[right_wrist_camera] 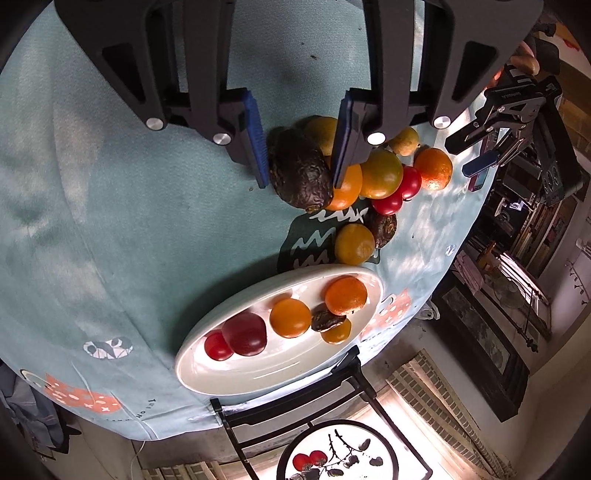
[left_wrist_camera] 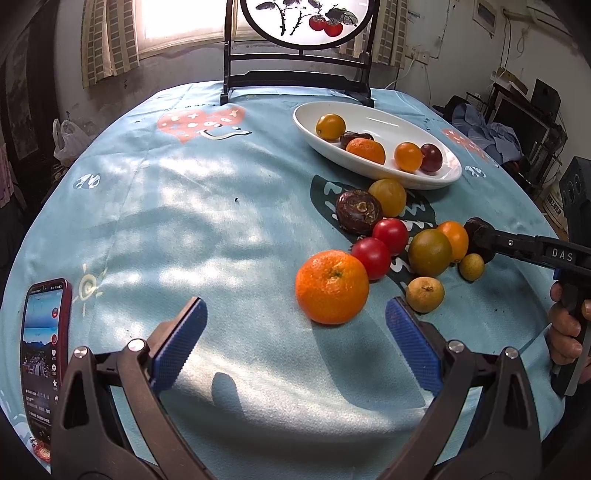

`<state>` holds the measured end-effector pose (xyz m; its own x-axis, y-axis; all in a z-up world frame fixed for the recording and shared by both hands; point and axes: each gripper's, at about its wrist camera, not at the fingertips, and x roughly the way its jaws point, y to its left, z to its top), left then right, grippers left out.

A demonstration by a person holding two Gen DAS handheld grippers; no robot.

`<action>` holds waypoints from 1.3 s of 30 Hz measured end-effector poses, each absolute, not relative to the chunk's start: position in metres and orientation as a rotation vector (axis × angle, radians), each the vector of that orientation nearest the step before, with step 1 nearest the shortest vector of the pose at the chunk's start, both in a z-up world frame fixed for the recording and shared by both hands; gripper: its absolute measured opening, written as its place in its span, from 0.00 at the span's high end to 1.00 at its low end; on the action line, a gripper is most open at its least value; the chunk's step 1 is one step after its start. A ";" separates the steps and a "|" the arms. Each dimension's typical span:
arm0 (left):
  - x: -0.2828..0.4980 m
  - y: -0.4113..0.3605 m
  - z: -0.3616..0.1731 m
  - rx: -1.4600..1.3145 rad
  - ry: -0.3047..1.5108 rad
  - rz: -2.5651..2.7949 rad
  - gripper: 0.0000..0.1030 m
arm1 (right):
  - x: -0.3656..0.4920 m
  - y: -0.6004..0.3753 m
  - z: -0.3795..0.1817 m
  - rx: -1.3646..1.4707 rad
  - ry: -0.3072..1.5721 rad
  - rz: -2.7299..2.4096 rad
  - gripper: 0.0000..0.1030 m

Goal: Organize fruits
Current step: 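Grasp a dark brown avocado with the right gripper while the left gripper grasps a tangerine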

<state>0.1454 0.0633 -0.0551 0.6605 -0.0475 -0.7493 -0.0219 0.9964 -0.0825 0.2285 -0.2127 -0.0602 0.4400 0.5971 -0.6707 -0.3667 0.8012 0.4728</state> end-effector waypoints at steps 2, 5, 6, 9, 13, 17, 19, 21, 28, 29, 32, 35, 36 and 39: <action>0.145 0.064 -0.055 -0.092 0.846 -0.022 0.04 | 0.228 -0.217 -0.059 0.300 0.926 0.612 0.74; 0.148 0.064 -0.056 -0.100 0.851 -0.056 0.04 | 0.228 -0.224 -0.055 0.350 0.897 0.616 0.74; 0.151 0.063 -0.056 -0.094 0.856 -0.071 0.05 | 0.228 -0.224 -0.055 0.351 0.894 0.612 0.74; 0.157 0.056 -0.057 -0.042 0.862 -0.082 0.09 | 0.228 -0.224 -0.055 0.355 0.904 0.620 0.74; 0.166 0.050 -0.060 0.010 0.891 -0.123 0.28 | 0.231 -0.230 -0.056 0.428 0.914 0.662 0.74; 0.176 0.053 -0.066 -0.001 0.930 -0.165 0.38 | 0.230 -0.229 -0.055 0.424 0.915 0.656 0.74; 0.178 0.053 -0.068 -0.009 0.937 -0.186 0.42 | 0.230 -0.229 -0.055 0.433 0.914 0.667 0.74; 0.179 0.051 -0.070 0.004 0.951 -0.198 0.44 | 0.230 -0.229 -0.054 0.433 0.914 0.667 0.74; 0.175 0.046 -0.069 0.017 0.947 -0.199 0.55 | 0.230 -0.230 -0.054 0.437 0.910 0.671 0.74; 0.175 0.045 -0.068 0.021 0.945 -0.193 0.55 | 0.229 -0.230 -0.053 0.438 0.906 0.674 0.74; 0.173 0.042 -0.065 0.031 0.932 -0.180 0.55 | 0.230 -0.229 -0.053 0.437 0.904 0.674 0.74; 0.170 0.040 -0.059 0.039 0.914 -0.171 0.55 | 0.230 -0.230 -0.053 0.443 0.902 0.679 0.74; 0.169 0.040 -0.057 0.039 0.909 -0.171 0.55 | 0.230 -0.230 -0.053 0.445 0.900 0.679 0.74; 0.166 0.039 -0.050 0.033 0.891 -0.173 0.55 | 0.229 -0.231 -0.052 0.453 0.890 0.684 0.74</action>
